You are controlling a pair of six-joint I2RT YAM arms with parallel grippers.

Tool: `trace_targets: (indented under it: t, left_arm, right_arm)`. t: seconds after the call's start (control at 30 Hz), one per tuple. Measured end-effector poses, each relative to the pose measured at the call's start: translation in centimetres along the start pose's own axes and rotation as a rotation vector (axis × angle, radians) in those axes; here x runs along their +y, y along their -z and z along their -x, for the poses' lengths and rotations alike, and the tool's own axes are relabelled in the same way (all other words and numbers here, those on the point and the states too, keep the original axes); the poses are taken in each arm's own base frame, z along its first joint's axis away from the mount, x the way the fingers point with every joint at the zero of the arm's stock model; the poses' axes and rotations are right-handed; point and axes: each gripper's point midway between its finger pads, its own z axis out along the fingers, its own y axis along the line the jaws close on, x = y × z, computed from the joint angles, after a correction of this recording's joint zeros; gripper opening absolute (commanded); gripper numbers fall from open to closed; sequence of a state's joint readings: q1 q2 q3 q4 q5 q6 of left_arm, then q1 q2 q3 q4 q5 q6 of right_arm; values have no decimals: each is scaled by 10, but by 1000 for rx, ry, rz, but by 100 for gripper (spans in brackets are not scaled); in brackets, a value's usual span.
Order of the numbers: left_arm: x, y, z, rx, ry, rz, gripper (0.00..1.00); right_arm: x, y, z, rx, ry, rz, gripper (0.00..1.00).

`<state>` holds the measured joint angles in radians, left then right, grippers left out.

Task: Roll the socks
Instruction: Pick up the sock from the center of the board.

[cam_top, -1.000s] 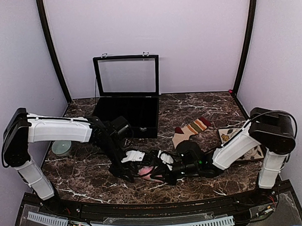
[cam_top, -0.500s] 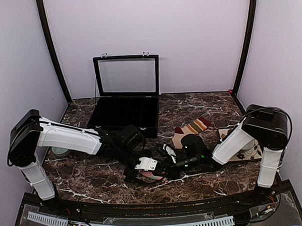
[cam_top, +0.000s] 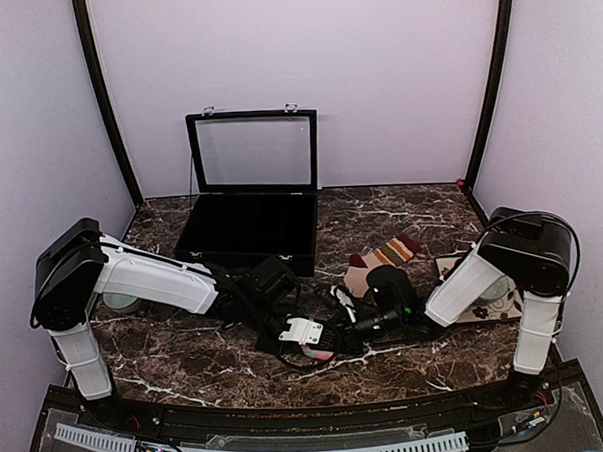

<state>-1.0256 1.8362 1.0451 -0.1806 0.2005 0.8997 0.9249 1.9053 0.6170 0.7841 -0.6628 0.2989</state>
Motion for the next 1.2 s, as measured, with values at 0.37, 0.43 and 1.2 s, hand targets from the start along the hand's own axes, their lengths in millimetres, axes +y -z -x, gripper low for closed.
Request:
trace_targets:
  t: [0.37,0.43,1.2]
  left_arm:
    - [2,-1,11,-15,76,-99,0]
    - [-2,1,15,-35,127,-162,0]
    - [36,158,63,-386,524,-476,0]
  right_arm:
    - [-6,26,2,-35,-8,-123,99]
    - [-16,39,-9,-14,-24,-205,99]
    - [42,161,179,-665,141,-421,99]
